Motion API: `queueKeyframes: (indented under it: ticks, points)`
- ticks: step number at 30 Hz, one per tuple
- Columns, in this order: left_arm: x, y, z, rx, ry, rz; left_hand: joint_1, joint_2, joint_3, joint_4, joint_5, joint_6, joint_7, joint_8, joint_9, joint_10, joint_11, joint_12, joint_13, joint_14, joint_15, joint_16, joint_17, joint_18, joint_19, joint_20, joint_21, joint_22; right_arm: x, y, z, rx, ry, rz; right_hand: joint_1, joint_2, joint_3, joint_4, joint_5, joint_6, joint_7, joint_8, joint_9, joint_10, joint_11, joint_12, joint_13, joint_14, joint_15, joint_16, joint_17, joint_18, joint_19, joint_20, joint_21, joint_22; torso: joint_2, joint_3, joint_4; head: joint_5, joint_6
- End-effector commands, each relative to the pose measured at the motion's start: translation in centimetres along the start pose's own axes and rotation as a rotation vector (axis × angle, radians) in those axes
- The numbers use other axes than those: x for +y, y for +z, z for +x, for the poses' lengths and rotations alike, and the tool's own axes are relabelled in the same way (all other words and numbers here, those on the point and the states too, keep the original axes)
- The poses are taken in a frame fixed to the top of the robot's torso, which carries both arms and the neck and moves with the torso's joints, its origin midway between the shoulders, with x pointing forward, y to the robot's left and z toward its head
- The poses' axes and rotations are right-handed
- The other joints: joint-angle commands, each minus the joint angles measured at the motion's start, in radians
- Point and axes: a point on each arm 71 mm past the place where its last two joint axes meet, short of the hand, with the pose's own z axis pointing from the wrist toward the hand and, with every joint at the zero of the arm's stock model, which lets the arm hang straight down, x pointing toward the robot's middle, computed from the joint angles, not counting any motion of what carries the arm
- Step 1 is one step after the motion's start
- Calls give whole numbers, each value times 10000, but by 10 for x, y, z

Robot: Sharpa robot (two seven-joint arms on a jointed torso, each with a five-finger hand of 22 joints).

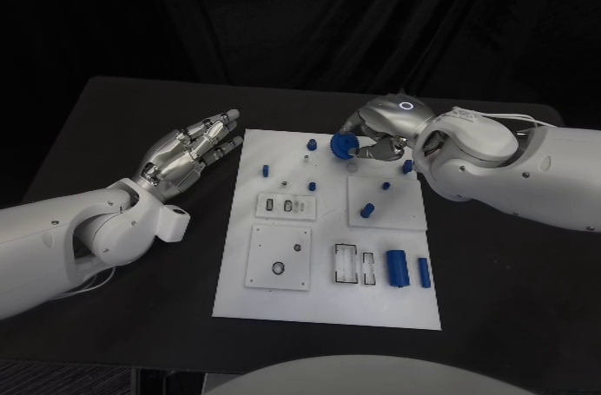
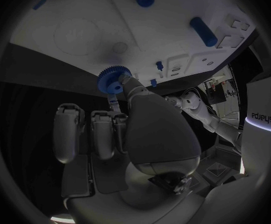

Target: Assemble the parts on the task board

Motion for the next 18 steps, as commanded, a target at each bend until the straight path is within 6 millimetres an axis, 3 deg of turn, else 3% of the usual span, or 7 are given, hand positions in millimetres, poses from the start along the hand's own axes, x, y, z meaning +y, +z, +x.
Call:
queueKeyframes:
  ticks: [1, 7, 14, 18]
  points:
    - [-5, 1, 2, 131, -103, 793, 127, 16, 79, -12, 56, -15, -49, 50, 8, 39, -5, 24, 9, 9, 69, 29, 13, 202, -13, 47, 25, 9, 11, 8, -3, -339, -4, -503, -129, 0, 0, 80, 9, 392, -450, 1862, 2630, 1061, -20, 25, 2630, 923, -40, -28, 2122, -141, 47, -51, -23, 1088, 5, -19, 24, -14, -20]
    - [-4, 2, 3, 164, -121, 785, 137, 16, 88, -20, 70, -9, -49, 53, 9, 39, -5, 24, 10, 11, 73, 30, 14, 202, -9, 50, 28, 10, 26, 22, -2, -237, -43, -943, -172, 0, 3, 106, -20, 292, -428, 1837, 2652, 1061, -8, 25, 2630, 924, -31, -30, 2122, -140, 50, -42, -25, 1091, 9, -24, 57, -69, -17]
    - [-3, 4, 4, 213, -144, 780, 149, 16, 97, -29, 85, -15, -50, 53, 9, 40, -4, 25, 11, 11, 77, 29, 14, 202, -9, 54, 28, 10, 40, 36, 0, -146, -101, -1278, -227, -12, 9, 140, -37, 180, -391, 1782, 2660, 1061, 10, 25, 2630, 920, -16, -46, 2108, -138, 47, -30, -35, 1088, 13, 0, 29, -42, -61]
    - [-3, 5, 4, 235, -155, 772, 149, 16, 97, -29, 85, -15, -50, 53, 9, 40, -4, 25, 11, 11, 77, 29, 14, 202, -9, 54, 28, 10, 46, 42, 2, -42, -115, -1444, -248, -21, 9, 153, -47, 154, -382, 1761, 2661, 1061, 16, 25, 2630, 917, -10, -55, 2098, -134, 38, -26, -49, 1075, 10, -6, 20, -15, -68]
